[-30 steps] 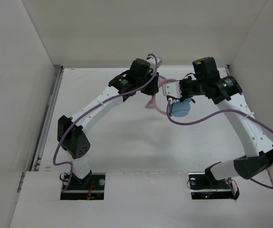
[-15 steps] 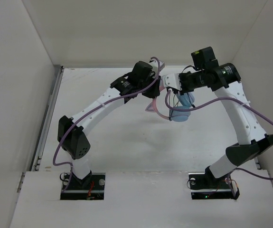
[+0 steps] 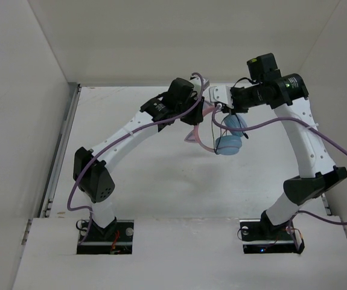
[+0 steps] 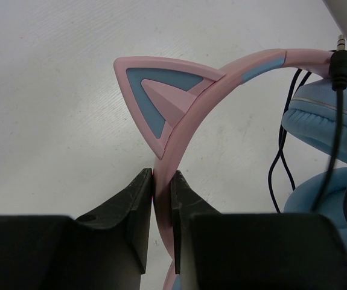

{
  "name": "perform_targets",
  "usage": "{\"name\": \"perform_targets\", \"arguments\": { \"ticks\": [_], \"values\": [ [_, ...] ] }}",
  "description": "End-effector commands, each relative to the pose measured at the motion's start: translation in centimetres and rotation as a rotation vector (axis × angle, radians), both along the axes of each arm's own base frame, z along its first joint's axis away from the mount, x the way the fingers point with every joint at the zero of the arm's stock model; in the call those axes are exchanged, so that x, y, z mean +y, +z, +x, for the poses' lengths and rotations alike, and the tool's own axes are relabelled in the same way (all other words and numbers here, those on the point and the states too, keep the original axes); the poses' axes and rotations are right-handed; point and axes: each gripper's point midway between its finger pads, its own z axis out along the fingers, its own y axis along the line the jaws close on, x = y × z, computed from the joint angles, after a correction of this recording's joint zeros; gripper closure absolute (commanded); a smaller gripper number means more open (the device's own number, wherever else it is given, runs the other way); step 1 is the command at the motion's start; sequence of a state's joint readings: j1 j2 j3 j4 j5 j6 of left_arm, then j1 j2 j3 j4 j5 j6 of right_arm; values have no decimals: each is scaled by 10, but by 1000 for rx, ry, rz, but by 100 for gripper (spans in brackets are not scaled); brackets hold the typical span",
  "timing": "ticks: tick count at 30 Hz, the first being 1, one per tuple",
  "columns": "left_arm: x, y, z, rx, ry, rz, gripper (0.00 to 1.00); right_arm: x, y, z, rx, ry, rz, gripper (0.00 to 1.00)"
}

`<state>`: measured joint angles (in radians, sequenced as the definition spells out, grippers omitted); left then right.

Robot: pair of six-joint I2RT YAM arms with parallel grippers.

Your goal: Wrap the headphones

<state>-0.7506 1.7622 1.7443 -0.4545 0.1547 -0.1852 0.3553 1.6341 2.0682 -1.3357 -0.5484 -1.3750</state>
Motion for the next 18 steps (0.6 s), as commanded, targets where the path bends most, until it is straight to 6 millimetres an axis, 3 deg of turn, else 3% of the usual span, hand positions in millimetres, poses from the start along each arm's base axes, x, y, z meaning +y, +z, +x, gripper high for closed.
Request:
{"name": "perform_targets", "arguments": {
  "ticks": [1,12,18],
  "values": [
    [-2,53,-7,-82,-22,-122,99,-4,3,-18,89,5,37,73],
    [2,50,-3,-75,-8,-123,99,-14,20,4,86,-74,150,73],
    [18,33,14,-55,47,-95,99,-31,55,62,68,-345,442,70]
  ]
}}
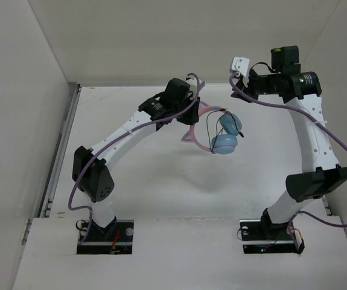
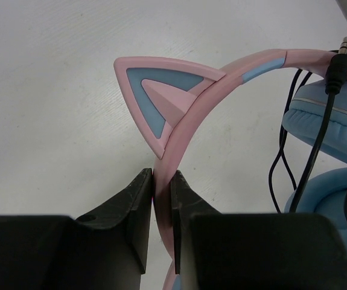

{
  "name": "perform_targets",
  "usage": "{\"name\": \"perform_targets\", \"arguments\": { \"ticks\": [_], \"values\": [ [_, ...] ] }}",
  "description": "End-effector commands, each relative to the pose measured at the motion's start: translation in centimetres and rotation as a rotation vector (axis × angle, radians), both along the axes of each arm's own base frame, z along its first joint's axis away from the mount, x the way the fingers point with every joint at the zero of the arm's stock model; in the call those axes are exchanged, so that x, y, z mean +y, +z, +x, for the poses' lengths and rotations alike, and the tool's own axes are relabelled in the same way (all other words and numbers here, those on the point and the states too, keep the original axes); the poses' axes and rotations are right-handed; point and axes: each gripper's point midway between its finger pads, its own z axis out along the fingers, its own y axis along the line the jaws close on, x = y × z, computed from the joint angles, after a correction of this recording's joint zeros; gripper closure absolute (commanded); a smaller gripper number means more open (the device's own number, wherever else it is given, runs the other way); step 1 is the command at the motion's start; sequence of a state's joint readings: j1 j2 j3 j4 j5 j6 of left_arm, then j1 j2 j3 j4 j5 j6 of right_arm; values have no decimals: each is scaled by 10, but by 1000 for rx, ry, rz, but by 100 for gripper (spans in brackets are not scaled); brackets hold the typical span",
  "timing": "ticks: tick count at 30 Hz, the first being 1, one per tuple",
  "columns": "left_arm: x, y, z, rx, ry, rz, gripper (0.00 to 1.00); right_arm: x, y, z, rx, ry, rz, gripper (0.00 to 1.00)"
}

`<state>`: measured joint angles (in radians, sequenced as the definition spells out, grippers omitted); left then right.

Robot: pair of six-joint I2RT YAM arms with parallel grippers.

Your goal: Wrap the headphones

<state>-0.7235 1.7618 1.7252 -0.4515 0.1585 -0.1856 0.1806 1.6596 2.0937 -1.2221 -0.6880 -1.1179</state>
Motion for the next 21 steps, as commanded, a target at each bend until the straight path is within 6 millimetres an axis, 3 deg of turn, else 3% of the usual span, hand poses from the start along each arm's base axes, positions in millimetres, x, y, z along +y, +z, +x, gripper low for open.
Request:
{"name": "perform_targets", "arguments": {
  "ticks": [1,5,7,16,21],
  "values": [
    [11,37,10,-67,36,-95,99,0,42,31,-50,-158,252,68],
    [28,18,30,-54,104,-62,99,-20,71,50,-140,-395,502,55],
    [37,8,42,-50,134,-41,99,-28,78,48,-174,-470,567,50],
    [74,-42,92,-41,297,66,99,-26,59,28,-130,-569,609,48],
    [87,-71,107,-19,348,103,99,-28,56,16,-118,-584,627,48]
  ]
}}
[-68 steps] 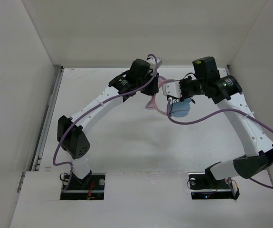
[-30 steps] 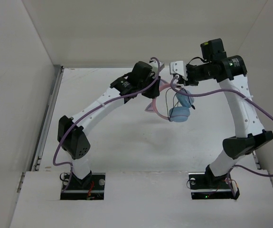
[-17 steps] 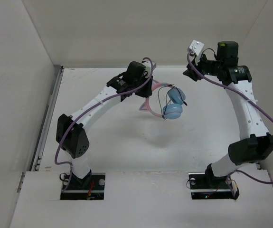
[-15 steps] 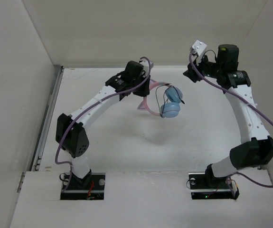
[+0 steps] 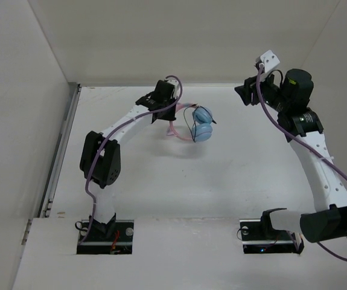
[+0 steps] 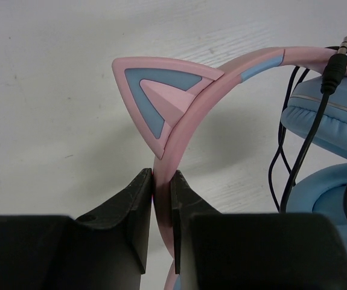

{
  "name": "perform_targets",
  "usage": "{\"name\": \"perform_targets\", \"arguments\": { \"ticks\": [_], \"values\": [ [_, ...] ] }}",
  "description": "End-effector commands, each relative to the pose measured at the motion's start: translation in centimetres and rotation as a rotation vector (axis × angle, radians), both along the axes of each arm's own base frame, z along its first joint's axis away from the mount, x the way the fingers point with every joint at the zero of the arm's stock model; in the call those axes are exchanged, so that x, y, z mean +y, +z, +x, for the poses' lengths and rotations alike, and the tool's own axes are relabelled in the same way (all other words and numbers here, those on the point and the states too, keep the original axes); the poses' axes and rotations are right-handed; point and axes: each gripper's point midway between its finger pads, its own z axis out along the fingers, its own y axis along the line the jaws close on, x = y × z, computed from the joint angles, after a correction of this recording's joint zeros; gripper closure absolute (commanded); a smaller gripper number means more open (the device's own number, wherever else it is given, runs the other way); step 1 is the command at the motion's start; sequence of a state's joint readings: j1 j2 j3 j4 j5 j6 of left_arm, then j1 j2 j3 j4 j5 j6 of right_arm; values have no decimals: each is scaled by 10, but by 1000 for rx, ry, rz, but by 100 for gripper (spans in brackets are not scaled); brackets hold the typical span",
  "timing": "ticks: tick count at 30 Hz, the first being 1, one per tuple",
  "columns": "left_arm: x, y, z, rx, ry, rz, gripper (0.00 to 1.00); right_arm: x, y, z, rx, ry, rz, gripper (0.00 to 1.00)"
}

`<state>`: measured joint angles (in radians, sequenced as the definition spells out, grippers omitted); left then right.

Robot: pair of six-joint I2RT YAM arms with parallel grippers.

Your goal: Wrap the headphones

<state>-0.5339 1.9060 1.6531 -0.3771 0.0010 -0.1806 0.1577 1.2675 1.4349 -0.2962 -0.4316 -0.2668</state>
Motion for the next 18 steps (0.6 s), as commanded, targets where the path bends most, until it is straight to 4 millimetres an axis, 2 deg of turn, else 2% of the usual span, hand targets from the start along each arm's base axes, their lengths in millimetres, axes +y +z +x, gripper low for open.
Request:
{"name": "perform_targets", "arguments": {
  "ticks": [1,5,9,18],
  "values": [
    [3,12,21,-74,47,-49,99,-4,15,-4,-39,-41,59,48],
    [22,-13,33,-35,91,-34,99,-5,11,-12,-25,-39,62,47],
    [36,-28,42,0,126,-42,99,-11,5,-15,-15,-53,55,47],
    [38,-55,45,80,135,-73,97,-13,-4,-14,14,-58,53,46]
  ]
}}
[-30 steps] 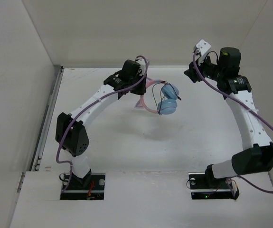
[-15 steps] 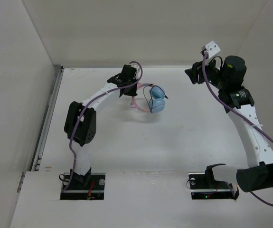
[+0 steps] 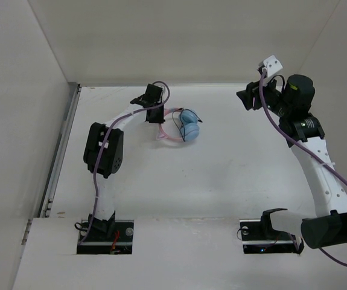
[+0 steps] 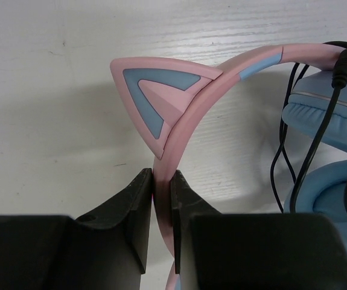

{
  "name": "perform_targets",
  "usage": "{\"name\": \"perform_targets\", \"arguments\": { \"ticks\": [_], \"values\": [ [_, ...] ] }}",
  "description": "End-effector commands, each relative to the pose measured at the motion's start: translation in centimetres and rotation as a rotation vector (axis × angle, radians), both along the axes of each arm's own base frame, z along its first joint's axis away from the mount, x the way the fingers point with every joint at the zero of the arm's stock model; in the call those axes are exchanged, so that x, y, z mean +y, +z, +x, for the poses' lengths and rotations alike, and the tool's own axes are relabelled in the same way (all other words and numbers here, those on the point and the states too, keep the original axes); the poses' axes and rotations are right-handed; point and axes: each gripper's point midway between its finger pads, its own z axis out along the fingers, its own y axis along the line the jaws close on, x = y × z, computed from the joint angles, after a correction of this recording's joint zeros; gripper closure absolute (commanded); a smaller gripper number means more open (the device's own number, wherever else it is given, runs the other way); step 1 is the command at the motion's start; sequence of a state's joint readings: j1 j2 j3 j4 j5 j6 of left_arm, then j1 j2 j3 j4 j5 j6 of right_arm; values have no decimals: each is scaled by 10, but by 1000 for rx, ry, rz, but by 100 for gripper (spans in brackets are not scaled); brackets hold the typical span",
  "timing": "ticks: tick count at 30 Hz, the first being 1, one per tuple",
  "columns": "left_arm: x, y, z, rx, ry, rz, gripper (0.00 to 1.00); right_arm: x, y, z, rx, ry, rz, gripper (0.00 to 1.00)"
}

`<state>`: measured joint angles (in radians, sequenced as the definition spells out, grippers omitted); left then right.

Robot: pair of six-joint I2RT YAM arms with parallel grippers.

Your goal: Wrap the headphones

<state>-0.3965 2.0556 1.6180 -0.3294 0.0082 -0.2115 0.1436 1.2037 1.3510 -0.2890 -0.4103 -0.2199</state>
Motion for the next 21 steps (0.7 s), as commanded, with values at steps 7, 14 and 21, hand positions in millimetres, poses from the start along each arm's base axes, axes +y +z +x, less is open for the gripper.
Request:
{"name": "perform_targets", "arguments": {
  "ticks": [7,14,21],
  "values": [
    [-20,13,11,-33,-7,-105,85,-4,4,-1,-9,-16,11,46],
    [-16,11,11,-29,8,-94,66,-5,1,-1,-2,-18,10,46],
    [-9,23,10,-52,22,-92,57,-7,-1,-2,-3,-21,5,46]
  ]
}}
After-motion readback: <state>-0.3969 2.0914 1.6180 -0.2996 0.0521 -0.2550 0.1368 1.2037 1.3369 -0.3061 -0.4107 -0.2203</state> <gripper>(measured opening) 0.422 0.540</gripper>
